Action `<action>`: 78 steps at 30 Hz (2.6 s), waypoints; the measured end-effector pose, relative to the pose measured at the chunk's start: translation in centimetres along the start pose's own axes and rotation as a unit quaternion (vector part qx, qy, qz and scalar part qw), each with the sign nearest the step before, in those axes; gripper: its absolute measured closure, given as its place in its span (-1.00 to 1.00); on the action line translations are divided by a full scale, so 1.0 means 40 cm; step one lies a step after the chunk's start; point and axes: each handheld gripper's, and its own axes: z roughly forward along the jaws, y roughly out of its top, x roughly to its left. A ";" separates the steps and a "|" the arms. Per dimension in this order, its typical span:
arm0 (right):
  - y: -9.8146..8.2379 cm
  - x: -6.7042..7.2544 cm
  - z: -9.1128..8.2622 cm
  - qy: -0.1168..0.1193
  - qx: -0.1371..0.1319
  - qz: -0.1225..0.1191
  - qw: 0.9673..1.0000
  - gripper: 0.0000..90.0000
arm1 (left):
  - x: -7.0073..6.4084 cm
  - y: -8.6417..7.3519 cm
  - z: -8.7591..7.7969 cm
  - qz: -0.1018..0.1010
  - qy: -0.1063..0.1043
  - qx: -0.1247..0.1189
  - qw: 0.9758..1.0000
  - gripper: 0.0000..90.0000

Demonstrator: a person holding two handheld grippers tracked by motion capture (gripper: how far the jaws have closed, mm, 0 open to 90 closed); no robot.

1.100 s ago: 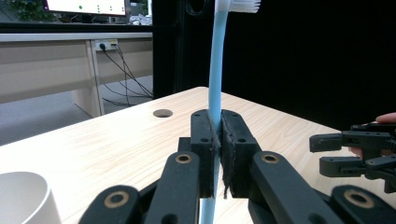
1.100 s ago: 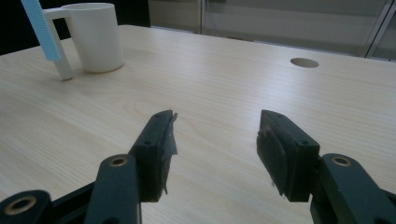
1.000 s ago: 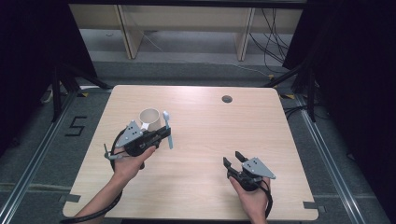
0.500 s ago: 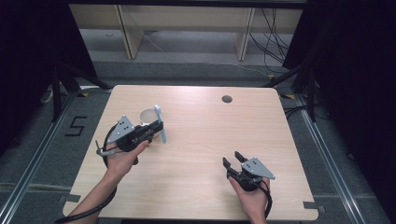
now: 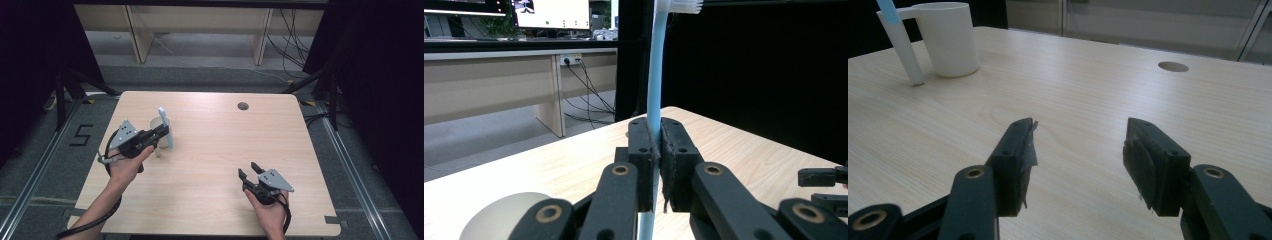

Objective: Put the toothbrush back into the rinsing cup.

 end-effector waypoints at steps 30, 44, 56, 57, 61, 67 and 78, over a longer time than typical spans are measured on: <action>0.002 -0.002 -0.001 0.001 -0.003 0.003 1.000 0.03 | 0.056 0.037 -0.006 0.008 0.028 -0.013 0.999 0.86; 0.002 -0.003 -0.001 0.001 -0.003 0.001 1.000 0.03 | 0.070 0.061 -0.007 0.011 0.039 -0.015 0.999 0.86; 0.000 -0.001 0.001 0.001 -0.005 0.003 1.000 0.03 | 0.087 0.065 -0.006 0.009 0.048 -0.016 0.999 0.86; -0.001 -0.002 0.003 0.000 -0.007 -0.001 1.000 0.03 | 0.089 0.065 -0.006 0.008 0.049 -0.017 0.999 0.86; -0.001 -0.001 0.004 0.004 -0.007 0.007 1.000 0.02 | 0.094 0.068 -0.005 0.009 0.052 -0.018 0.998 0.86; 0.001 0.002 -0.001 0.003 0.001 0.017 1.000 0.02 | 0.101 0.072 -0.008 0.009 0.059 -0.017 0.998 0.86; 0.001 -0.001 0.001 0.005 -0.003 0.010 1.000 0.02 | 0.108 0.078 -0.026 0.008 0.069 -0.014 0.997 0.86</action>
